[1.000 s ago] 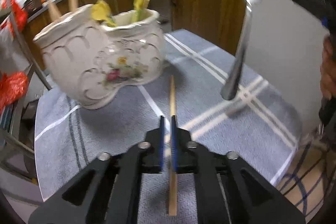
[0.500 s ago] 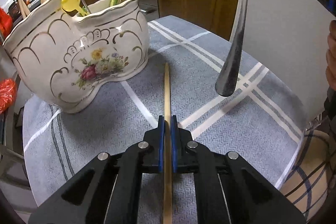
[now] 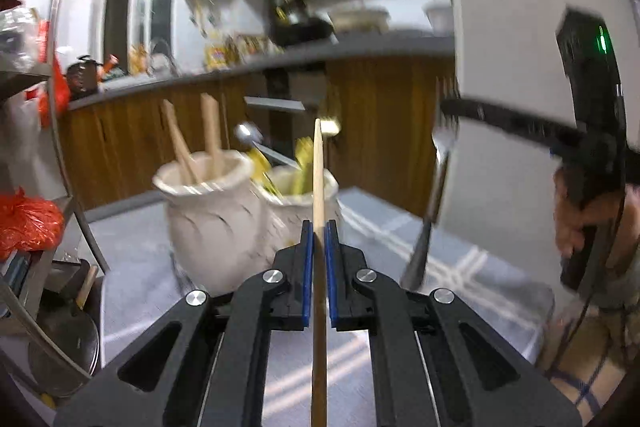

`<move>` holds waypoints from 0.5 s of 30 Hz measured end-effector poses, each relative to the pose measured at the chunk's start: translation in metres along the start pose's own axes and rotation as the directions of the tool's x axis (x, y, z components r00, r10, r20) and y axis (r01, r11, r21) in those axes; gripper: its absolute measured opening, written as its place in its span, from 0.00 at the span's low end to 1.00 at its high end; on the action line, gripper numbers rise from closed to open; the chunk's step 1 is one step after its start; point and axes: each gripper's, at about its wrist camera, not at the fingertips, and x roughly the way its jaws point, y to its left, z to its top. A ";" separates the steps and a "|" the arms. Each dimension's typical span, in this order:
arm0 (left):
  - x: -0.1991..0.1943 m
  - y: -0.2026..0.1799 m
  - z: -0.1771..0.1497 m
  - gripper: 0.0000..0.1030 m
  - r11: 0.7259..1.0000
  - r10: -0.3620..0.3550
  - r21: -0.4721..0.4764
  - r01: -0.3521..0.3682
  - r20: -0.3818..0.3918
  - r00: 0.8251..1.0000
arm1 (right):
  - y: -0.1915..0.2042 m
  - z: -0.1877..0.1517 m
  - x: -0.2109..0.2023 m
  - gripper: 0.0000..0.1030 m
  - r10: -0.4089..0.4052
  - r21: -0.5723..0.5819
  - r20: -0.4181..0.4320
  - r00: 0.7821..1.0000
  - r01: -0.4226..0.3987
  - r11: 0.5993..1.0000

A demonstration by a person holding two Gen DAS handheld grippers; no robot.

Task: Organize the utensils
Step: 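Carry the chopstick over the tall cup with left tool while right carries fork to short cup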

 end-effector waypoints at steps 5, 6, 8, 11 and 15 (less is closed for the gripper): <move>-0.006 0.032 0.018 0.06 0.995 0.040 -0.091 -0.030 0.108 0.993 | 0.012 0.021 0.008 0.03 -0.003 -0.009 0.038 0.999 0.004 1.000; -0.005 0.038 0.022 0.06 0.994 0.044 -0.103 -0.032 0.121 0.992 | 0.015 0.027 0.012 0.03 -0.002 -0.008 0.048 0.999 0.003 1.000; 0.000 0.050 0.033 0.06 0.992 0.054 -0.124 -0.037 0.143 0.988 | 0.019 0.035 0.017 0.03 -0.004 -0.016 0.057 0.998 0.005 1.000; 0.004 0.068 0.047 0.06 0.986 0.058 -0.167 -0.026 0.188 0.981 | 0.025 0.051 0.027 0.03 -0.025 -0.023 0.092 0.995 0.027 0.999; 0.021 0.093 0.068 0.05 0.971 0.059 -0.239 -0.001 0.238 0.969 | 0.025 0.061 0.040 0.03 -0.047 0.002 0.124 0.991 0.047 0.999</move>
